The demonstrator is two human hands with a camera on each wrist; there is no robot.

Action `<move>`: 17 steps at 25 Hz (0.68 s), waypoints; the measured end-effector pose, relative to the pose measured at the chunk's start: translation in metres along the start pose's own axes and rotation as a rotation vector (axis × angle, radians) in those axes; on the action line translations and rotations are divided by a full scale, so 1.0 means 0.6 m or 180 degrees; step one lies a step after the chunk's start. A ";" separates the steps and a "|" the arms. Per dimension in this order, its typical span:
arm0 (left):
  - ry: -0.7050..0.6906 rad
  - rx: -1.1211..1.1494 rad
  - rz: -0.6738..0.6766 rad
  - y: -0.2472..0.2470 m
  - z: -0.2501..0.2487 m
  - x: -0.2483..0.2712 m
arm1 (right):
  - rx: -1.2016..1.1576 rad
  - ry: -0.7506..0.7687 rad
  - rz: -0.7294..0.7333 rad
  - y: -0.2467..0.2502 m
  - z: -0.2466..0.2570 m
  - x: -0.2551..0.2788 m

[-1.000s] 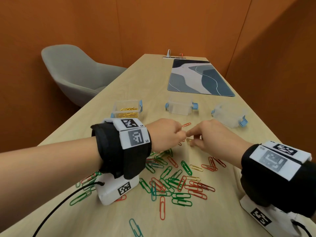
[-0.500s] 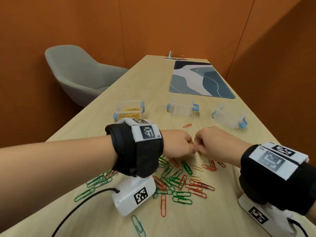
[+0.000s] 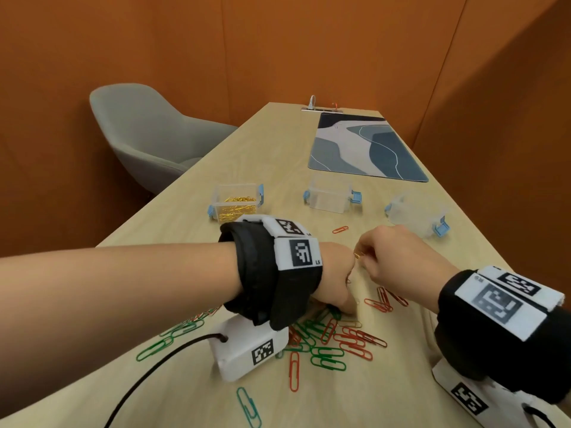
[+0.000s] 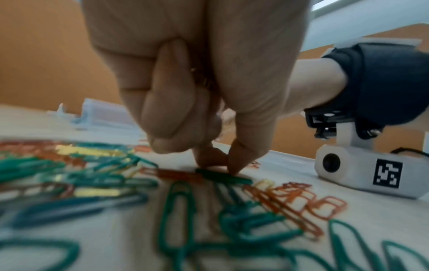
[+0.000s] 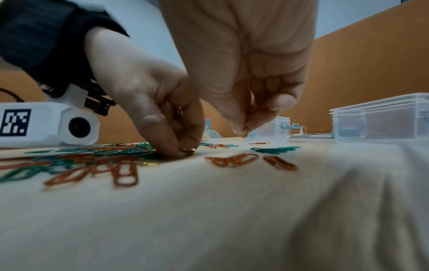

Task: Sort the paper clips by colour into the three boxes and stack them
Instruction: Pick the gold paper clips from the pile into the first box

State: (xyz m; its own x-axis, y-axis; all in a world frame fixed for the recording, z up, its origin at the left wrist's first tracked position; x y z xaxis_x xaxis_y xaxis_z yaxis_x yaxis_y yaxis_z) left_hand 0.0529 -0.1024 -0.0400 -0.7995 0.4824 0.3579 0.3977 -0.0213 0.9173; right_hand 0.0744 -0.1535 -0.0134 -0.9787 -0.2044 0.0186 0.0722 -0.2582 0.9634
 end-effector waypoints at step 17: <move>0.0618 0.4690 0.0561 -0.039 0.067 0.029 | -0.1547 0.1667 -0.0792 0.060 0.117 0.066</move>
State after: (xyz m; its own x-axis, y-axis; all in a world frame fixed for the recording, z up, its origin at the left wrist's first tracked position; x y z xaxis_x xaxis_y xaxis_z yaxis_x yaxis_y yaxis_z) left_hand 0.0475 -0.0586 -0.0624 -0.6930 0.4443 0.5678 0.4833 0.8706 -0.0914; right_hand 0.0250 -0.1045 0.0406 -0.7667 -0.4764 -0.4304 0.0564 -0.7178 0.6940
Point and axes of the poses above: each hand's wrist, its own x-axis away from the middle knuckle, its own y-axis out of the back of the hand, z = x × y, the point moved 10 cm from there along -x, towards the middle knuckle, and after that the axes turned 4 degrees about -x, right-handed, at the moved point
